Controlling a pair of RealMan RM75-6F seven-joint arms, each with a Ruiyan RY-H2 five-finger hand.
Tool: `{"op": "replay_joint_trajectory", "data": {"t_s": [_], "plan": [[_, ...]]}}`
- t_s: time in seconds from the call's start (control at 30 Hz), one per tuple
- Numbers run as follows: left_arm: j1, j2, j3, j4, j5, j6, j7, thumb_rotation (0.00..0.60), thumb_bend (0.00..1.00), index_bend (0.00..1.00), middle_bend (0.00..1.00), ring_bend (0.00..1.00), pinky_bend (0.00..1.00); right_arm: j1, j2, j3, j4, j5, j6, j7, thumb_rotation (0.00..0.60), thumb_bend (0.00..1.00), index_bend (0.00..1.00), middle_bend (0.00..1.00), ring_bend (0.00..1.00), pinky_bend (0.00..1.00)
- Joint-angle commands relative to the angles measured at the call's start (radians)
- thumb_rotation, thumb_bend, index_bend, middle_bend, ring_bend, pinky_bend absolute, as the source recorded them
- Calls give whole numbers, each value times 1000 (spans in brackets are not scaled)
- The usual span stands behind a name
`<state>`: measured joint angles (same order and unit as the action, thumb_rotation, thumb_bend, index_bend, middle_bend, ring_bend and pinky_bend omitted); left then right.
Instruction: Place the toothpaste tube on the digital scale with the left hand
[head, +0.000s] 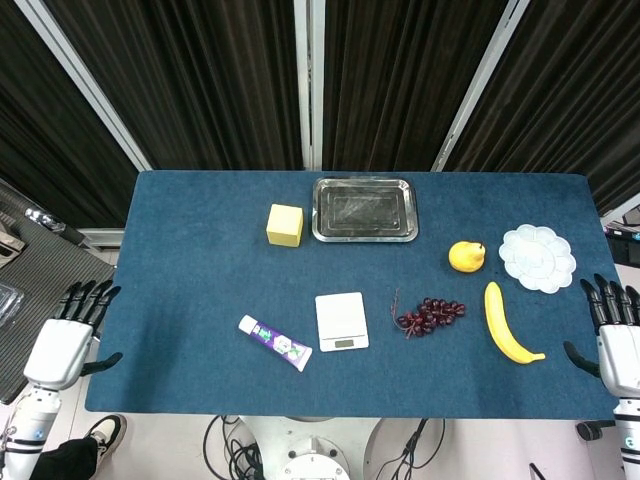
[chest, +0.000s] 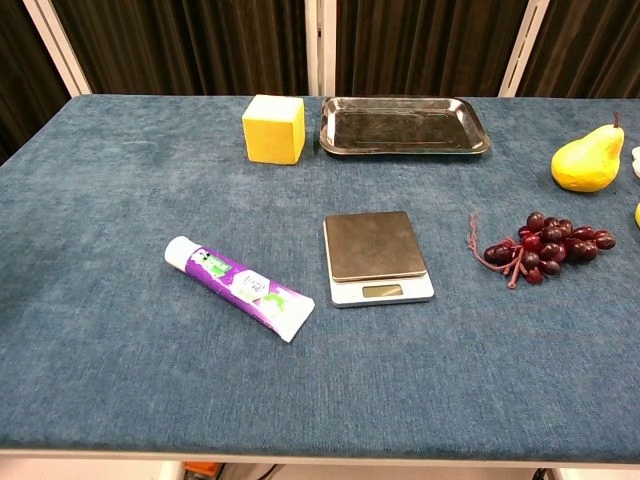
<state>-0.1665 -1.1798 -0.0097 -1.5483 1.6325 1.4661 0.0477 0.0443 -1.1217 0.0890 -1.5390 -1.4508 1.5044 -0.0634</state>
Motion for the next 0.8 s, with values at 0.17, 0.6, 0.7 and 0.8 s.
{"op": "replay_joint_trajectory", "data": {"t_s": [0.17, 0.6, 0.7, 0.8], "plan": [[-35, -14, 3, -27, 20, -41, 17, 600, 15, 84, 45, 0, 0, 3, 1, 3, 11, 3, -5, 14, 600, 127, 0, 0, 0, 0], [-207, -71, 16, -99, 165, -201, -3, 600, 22, 84, 53, 0, 0, 3, 4, 9, 24, 6, -3, 43, 600, 127, 0, 0, 0, 0], [-257, -90, 23, -122, 198, -251, -17, 600, 32, 84, 56, 0, 0, 2, 4, 10, 27, 11, -6, 50, 600, 127, 0, 0, 0, 0], [-307, -116, 29, -134, 225, -303, -31, 600, 72, 83, 60, 0, 0, 2, 2, 10, 33, 15, -10, 57, 600, 127, 0, 0, 0, 0]]}}
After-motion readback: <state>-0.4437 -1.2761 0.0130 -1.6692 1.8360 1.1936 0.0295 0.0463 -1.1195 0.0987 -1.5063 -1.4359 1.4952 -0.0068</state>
